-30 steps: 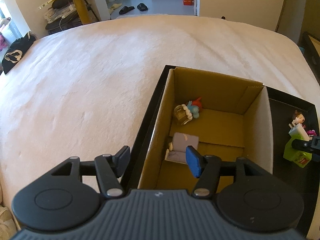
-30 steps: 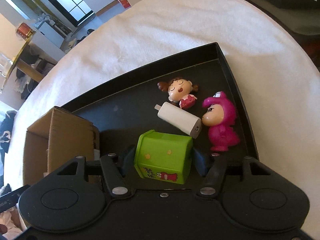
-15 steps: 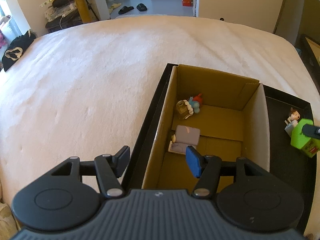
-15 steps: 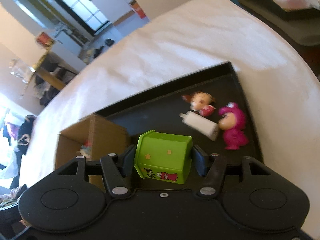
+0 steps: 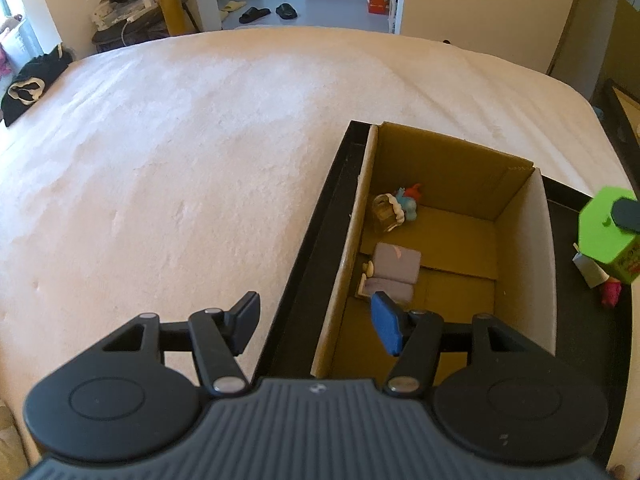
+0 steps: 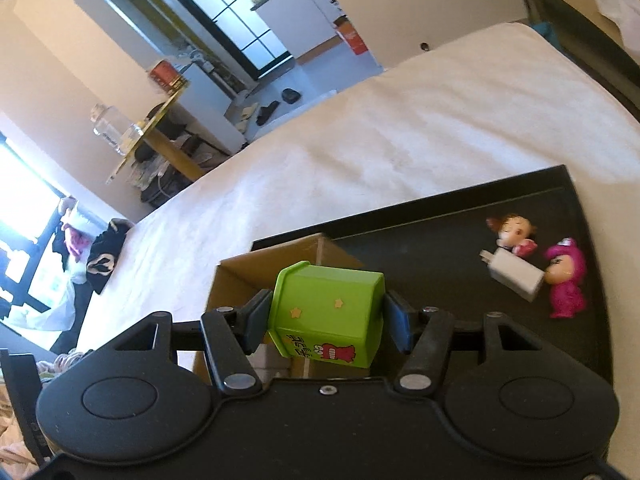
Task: Organize rigid objects
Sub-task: 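Carry the green cube box into the box and open the right gripper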
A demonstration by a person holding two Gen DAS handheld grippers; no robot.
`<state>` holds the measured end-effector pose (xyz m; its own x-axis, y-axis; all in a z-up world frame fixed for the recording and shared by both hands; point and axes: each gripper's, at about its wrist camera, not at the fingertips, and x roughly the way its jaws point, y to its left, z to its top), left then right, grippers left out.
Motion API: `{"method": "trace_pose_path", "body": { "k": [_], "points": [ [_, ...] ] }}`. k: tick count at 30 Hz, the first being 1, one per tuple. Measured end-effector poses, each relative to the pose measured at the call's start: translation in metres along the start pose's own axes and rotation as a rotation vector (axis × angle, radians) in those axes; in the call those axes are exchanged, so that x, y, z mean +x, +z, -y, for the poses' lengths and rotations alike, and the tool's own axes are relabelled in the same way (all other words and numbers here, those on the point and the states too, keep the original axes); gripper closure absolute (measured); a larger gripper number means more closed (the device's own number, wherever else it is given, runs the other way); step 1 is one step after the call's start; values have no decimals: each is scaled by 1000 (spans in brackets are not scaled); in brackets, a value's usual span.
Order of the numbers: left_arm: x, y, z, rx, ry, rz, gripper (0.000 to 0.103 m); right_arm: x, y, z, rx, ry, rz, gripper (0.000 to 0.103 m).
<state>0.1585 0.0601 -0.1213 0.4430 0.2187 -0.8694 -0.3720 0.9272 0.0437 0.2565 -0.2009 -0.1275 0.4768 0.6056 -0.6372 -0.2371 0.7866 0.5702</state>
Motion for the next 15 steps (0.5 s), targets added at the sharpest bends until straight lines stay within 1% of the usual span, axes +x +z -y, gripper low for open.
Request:
{"method": "trace_pose_path", "body": {
  "k": [7,14,15],
  "points": [
    [4,-4,-2,6,-40,-3,43,3,-3,-23,-56,9,3,45],
    [11,-6,-4,-11,-66,-8,43,17,-2,-40,-109,-24,-1,45],
    [12,-6,-5,-20,-68,-6,45,19,-2,-43,-118,-27,1,45]
  ]
}}
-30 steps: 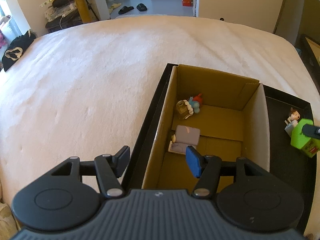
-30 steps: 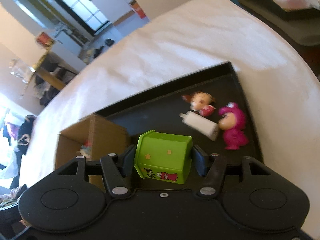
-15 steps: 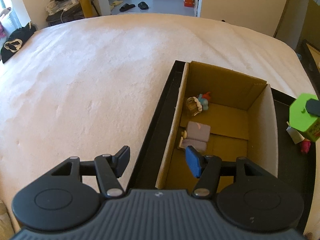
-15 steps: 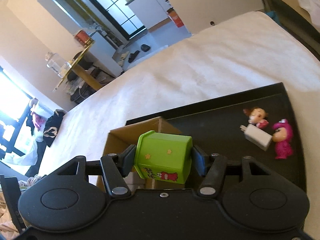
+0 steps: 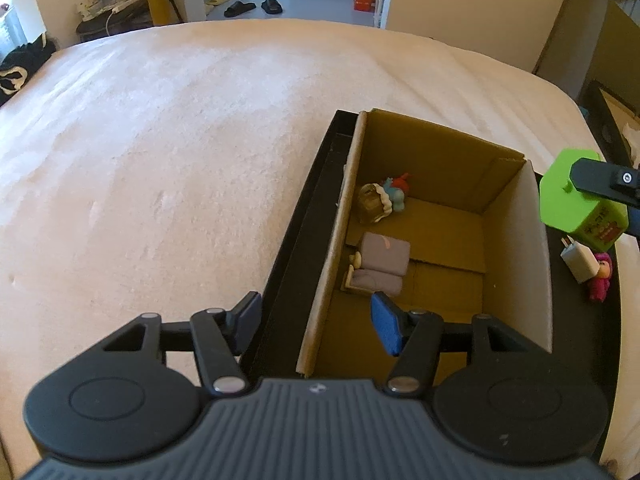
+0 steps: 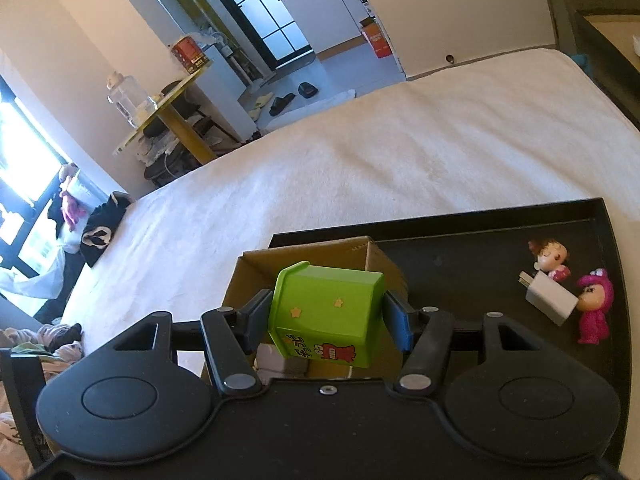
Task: Organize rigid objects
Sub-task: 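Carry the green cube box into the box and open the right gripper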
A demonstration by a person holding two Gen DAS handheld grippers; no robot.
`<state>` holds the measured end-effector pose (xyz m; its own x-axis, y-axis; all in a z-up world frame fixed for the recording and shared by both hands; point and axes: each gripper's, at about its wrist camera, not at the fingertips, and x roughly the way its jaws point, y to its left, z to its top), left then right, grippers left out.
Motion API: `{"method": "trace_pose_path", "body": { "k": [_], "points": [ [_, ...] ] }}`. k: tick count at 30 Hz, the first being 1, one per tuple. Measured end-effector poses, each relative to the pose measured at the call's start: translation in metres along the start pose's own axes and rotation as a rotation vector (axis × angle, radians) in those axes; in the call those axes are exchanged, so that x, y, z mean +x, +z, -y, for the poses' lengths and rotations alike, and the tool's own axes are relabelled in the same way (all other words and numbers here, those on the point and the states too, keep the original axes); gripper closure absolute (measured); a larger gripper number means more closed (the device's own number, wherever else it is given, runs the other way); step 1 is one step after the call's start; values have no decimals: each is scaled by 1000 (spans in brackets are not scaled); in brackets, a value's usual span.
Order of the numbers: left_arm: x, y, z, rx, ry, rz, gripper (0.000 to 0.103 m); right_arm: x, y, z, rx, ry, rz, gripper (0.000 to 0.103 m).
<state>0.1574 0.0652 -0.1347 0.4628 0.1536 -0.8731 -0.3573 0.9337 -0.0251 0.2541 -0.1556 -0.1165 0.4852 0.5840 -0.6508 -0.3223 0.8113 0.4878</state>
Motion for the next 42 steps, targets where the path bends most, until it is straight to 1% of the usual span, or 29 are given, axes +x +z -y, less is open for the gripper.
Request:
{"method": "trace_pose_path", "body": {
  "k": [4,6,8,10,13,16,18,29,35,39,42],
  "points": [
    [3,0,-4,-18,-6,7,47,7,-2,-8,-35,-4,2,45],
    [5,0,-5,-19,-7,11,50,12,-3,-10,-49,-7,-8,45],
    [7,1,-6,-22,-14,12,56,17,-4,-14,-66,-10,-14,45],
    [9,1,-6,-26,-25,5,66,23,-5,-17,-73,-11,-23,45],
    [13,1,-6,-24,-34,-3,73,30,-5,-22,-87,-12,-28,45],
    [16,1,-6,-23,-38,-12,85,39,-5,-29,-98,-24,-40,45],
    [18,1,-6,-24,-43,-12,91,45,-6,-32,-111,-32,-46,45],
    [19,3,-8,-29,-71,-19,92,77,-18,-48,-217,-107,-84,45],
    [21,4,-8,-29,-75,-26,91,80,-24,-57,-301,-149,-75,43],
    [23,6,-7,-30,-60,-42,90,78,-24,-57,-290,-147,-82,42],
    [21,7,-6,-27,-55,-48,87,68,-20,-56,-256,-127,-82,42]
  ]
}}
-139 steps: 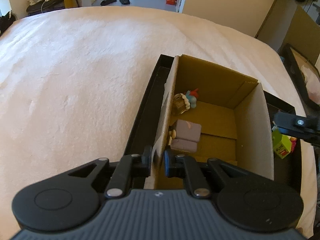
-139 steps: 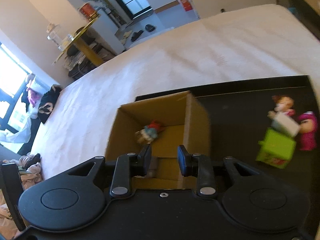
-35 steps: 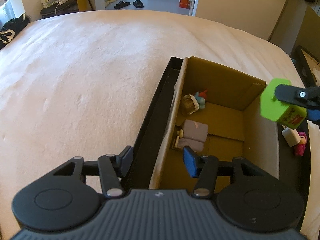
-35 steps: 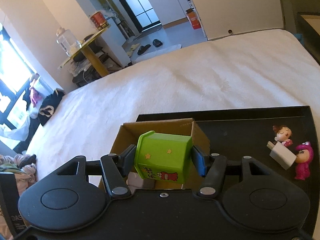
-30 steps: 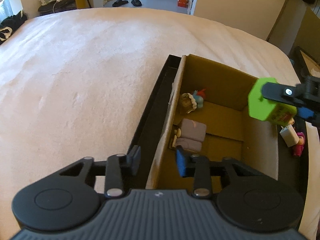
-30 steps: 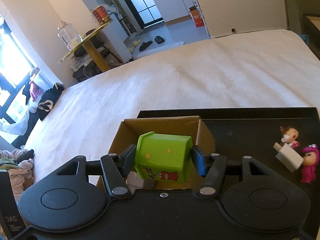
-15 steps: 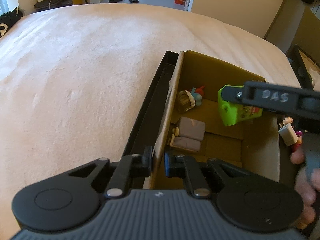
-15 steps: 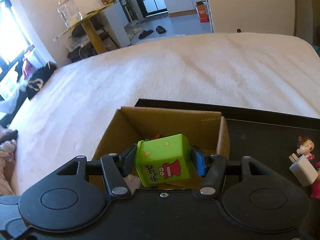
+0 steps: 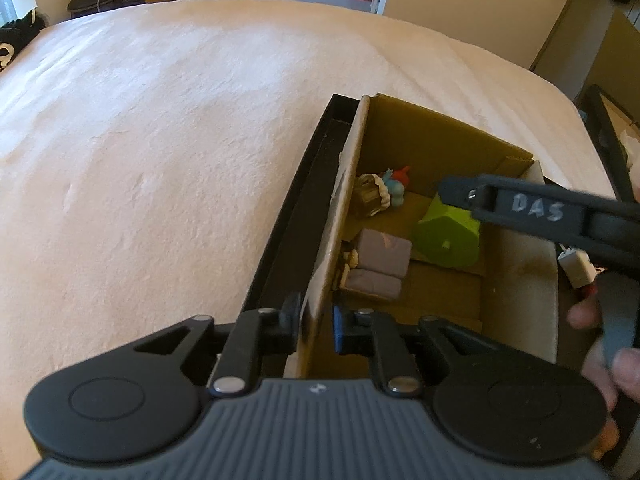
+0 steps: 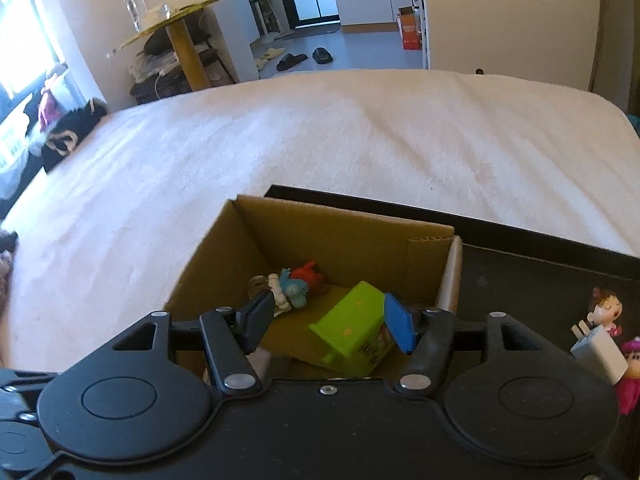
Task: Organize rigid objects
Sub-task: 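Carry the green cube box into the box and open the right gripper, then move the right gripper to the pink hooded doll and close on it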
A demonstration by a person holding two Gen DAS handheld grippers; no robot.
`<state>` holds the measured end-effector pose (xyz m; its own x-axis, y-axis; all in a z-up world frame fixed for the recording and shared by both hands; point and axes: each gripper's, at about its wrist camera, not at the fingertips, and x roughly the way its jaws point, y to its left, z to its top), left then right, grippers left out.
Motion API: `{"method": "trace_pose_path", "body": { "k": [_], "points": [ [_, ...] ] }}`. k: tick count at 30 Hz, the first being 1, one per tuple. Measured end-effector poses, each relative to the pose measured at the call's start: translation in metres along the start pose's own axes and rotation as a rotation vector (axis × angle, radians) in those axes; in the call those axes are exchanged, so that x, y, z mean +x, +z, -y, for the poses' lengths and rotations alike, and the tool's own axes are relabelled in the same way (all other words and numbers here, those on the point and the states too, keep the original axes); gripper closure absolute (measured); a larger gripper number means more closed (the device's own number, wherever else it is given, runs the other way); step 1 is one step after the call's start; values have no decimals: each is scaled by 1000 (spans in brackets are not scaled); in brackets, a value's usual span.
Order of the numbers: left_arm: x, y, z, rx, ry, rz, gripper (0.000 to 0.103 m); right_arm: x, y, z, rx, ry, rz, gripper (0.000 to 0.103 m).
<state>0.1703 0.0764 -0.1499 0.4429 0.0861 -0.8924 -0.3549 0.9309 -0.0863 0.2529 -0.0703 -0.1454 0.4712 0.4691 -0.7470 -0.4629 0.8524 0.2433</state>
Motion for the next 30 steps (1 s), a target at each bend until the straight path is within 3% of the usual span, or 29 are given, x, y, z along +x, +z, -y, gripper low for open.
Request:
{"method": "trace_pose_path", "body": {
  "k": [5,10,13,30],
  "points": [
    [-7,1,3,2,1,0,84,-17,7,9,63,38,4,42],
    [-16,2,7,9,16,21,63,-38,6,20,103,60,17,42],
    [-20,3,9,7,23,29,57,-44,6,28,112,52,20,41],
    [-31,5,18,-2,70,48,38,-60,-2,85,178,-16,3,41]
  ]
}}
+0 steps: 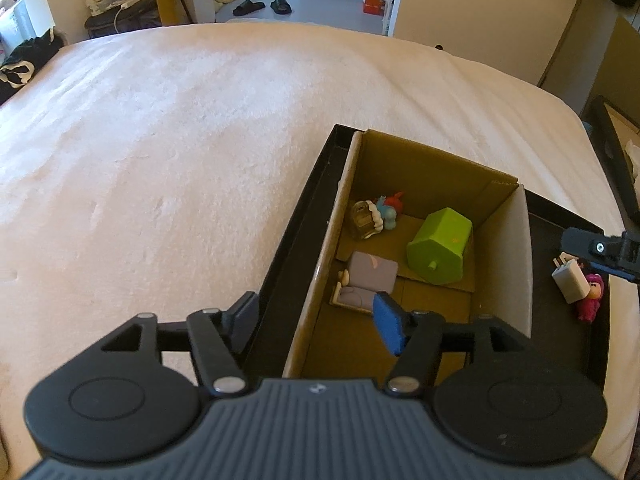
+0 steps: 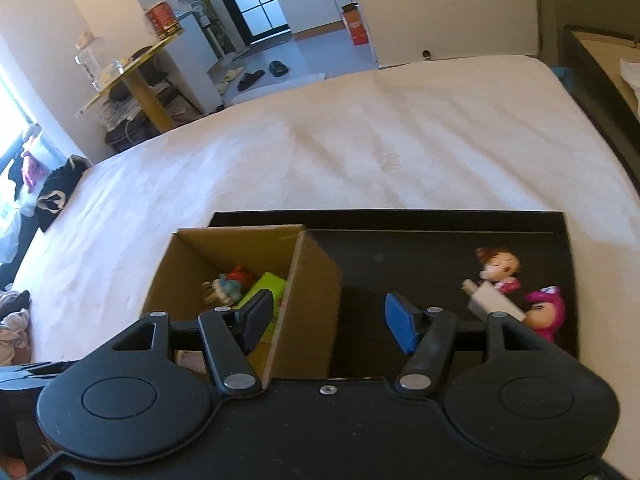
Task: Organize rigid objects
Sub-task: 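Move the right gripper to the pink hooded doll and close on it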
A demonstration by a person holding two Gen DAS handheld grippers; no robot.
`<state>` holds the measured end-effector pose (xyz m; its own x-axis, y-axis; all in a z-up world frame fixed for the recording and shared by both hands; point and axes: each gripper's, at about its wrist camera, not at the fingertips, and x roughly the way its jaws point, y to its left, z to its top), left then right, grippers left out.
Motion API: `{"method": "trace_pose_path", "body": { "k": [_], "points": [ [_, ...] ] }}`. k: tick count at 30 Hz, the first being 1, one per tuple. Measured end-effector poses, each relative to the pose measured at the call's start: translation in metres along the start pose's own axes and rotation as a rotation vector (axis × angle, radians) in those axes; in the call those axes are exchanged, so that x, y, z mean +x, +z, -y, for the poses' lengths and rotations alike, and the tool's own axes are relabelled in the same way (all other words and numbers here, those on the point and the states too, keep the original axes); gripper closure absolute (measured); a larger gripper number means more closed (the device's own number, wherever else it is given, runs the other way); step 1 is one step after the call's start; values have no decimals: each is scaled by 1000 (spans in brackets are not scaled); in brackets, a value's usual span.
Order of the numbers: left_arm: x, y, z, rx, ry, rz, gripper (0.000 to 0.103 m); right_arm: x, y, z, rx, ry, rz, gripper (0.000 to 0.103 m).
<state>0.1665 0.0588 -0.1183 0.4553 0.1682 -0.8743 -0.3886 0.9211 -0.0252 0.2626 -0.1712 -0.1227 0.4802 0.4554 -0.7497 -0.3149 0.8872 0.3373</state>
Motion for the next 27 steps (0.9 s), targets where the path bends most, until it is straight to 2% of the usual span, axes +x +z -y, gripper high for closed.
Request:
{"method": "trace_pose_path", "body": {
  "k": [6,14,16,18,24,27],
  "points": [
    [-3,1,5,6,13,5,35,-4,-2,27,9,-16,-22,41],
    [-3,2,6,2,21,8,35,-9,0,59,51,-32,-25,34],
    [-4,2,7,1,23,7,35,-9,1,67,62,-30,-26,25],
    [-4,2,8,3,25,7,35,-9,2,75,71,-32,-27,21],
    [-4,4,7,2,32,7,35,-8,4,110,138,-41,-46,21],
    [-5,6,5,2,39,10,35,-7,5,124,165,-43,-49,24]
  ]
}}
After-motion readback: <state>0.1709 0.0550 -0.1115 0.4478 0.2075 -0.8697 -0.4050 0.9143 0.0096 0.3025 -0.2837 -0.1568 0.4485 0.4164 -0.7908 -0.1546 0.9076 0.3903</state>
